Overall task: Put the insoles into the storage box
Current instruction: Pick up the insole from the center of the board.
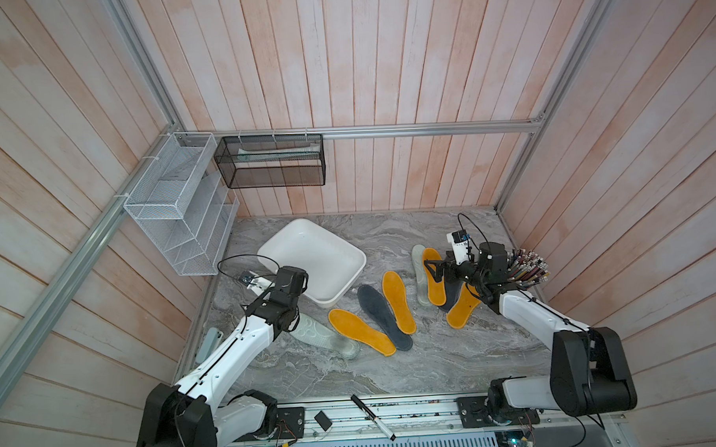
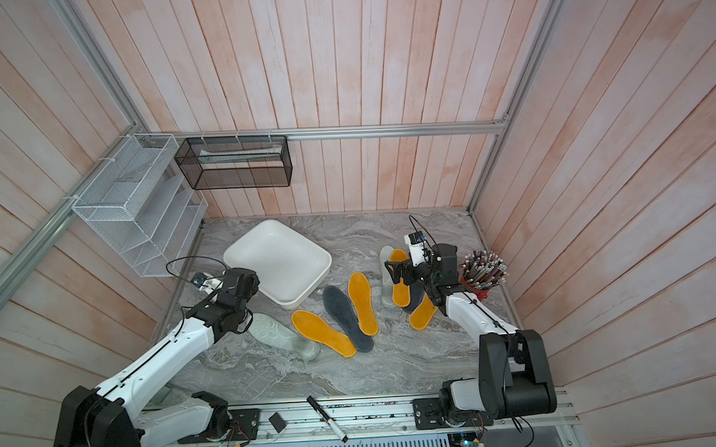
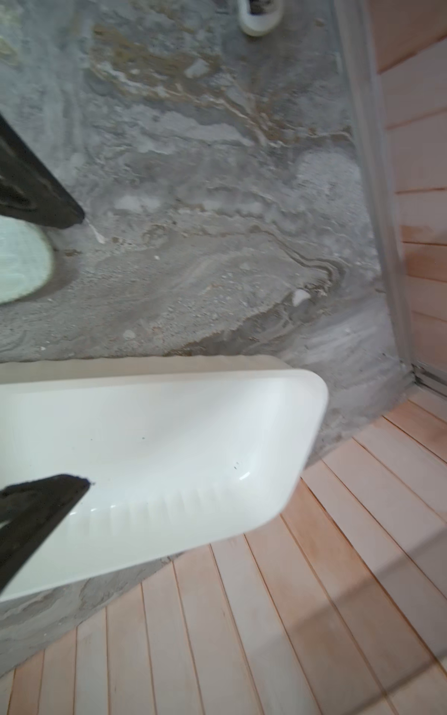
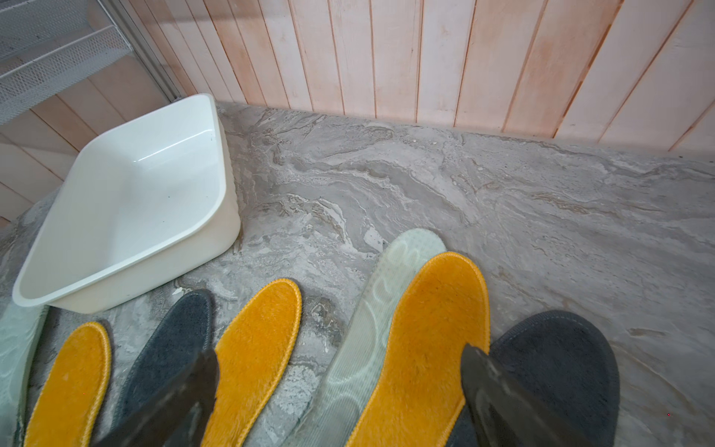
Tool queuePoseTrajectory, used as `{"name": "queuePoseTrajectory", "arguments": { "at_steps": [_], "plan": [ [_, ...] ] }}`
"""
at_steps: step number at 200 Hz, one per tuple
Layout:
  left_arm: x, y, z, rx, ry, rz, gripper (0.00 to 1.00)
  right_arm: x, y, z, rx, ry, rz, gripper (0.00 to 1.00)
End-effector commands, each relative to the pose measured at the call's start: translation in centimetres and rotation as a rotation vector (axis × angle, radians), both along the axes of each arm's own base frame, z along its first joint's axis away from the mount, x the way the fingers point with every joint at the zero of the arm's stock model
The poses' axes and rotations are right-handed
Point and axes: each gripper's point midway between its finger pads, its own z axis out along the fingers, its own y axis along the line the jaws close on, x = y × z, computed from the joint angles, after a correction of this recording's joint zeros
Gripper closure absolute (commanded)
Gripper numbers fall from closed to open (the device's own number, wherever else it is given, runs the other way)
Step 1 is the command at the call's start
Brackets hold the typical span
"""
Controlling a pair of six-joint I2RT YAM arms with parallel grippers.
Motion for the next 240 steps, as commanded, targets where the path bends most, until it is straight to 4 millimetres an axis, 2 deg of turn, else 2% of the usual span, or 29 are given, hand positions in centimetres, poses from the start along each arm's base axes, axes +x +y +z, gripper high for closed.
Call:
{"name": "queuePoseTrajectory", "arguments": {
  "at_steps": [1,36,92,112,182,240],
  "plan": [
    [-4.0,-1.2,-2.5,-0.109,0.161,0.159,0.00,0.0,1.2,1.2,0.004,-0.019,0.044,0.02],
    [-5.6,-4.0,-3.9,-0.136,0.250,0.184,0.00,-0.4,2.0,0.8,-0.011,-0.022,0.072,0.02],
    [-6.9,-6.0,-7.3,-0.293,0.242,0.145,0.00,-1.0,2.2,0.5,-0.012,-0.021,0.082,0.02],
    [-7.8,-6.3,-8.3,-0.306,0.252,0.150,0.00,-1.2,2.3,0.4,-0.013,-0.019,0.088,0.02],
    [-8.4,-8.3,-10.3,-0.294,0.340,0.061,0.00,-1.6,2.6,0.1,-0.012,-0.024,0.090,0.04],
    [-9.9,-7.7,-11.5,-0.303,0.397,0.104,0.02,-1.8,2.7,0.1,0.000,-0.038,0.094,0.04]
  ]
}}
